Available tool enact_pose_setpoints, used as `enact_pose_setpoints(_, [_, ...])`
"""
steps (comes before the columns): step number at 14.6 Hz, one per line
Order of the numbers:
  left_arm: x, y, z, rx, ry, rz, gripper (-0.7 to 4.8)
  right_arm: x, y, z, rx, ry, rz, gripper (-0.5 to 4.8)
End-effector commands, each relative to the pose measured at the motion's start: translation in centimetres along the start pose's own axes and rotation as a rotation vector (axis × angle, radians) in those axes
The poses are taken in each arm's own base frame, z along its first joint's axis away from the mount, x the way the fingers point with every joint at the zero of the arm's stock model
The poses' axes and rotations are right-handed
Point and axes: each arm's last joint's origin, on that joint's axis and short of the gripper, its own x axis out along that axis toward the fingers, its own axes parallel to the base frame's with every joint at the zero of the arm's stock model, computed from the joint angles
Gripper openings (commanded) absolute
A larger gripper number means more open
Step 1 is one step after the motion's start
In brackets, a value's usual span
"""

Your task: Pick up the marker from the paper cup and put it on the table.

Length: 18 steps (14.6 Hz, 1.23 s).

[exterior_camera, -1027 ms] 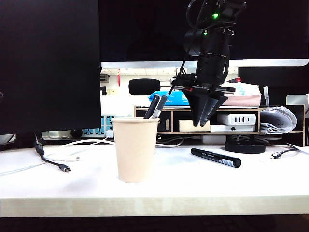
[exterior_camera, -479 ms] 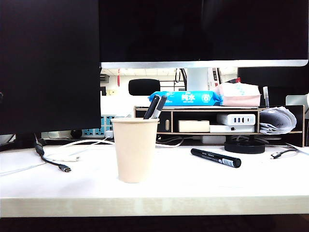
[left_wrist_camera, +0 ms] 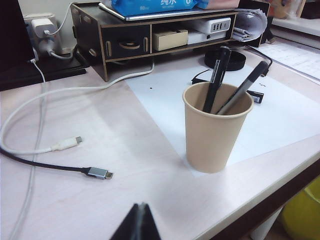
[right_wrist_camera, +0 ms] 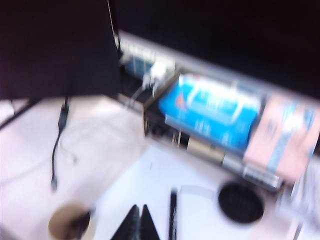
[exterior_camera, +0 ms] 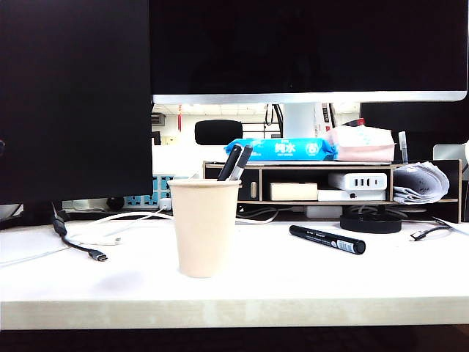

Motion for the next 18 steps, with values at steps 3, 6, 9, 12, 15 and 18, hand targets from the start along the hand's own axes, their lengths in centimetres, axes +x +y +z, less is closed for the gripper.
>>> enact_pose_setpoints(3, [0.0,0.0,0.0,0.004,-0.005,-0.003,-0.04,-0.5,0.7,-8.8,0.064,-0.129,0.002,-0.06])
enact_pose_setpoints(6, [0.0,0.0,0.0,0.004,-0.005,-0.003,-0.04,-0.9,1.3,-14.8,0.109,-0.278,0.068,-0.06])
enact_pose_setpoints(9, [0.0,0.0,0.0,0.004,-0.005,-0.003,-0.04,-2.1,1.9,-20.9,0.125,-0.404,0.073,-0.06])
enact_pose_setpoints(12, [0.0,0.0,0.0,0.004,-0.005,-0.003,-0.04,-2.7,2.3,-25.2,0.115,-0.459,0.074,-0.06])
enact_pose_setpoints(15, [0.0,0.0,0.0,0.004,-0.005,-0.002,-0.04,-2.1,2.4,-28.0,0.115,-0.446,0.084,-0.05])
enact_pose_setpoints(18, [0.0,0.0,0.0,0.004,-0.005,-0.005,-0.04,-1.5,2.4,-28.9,0.13,-0.35,0.084,-0.05])
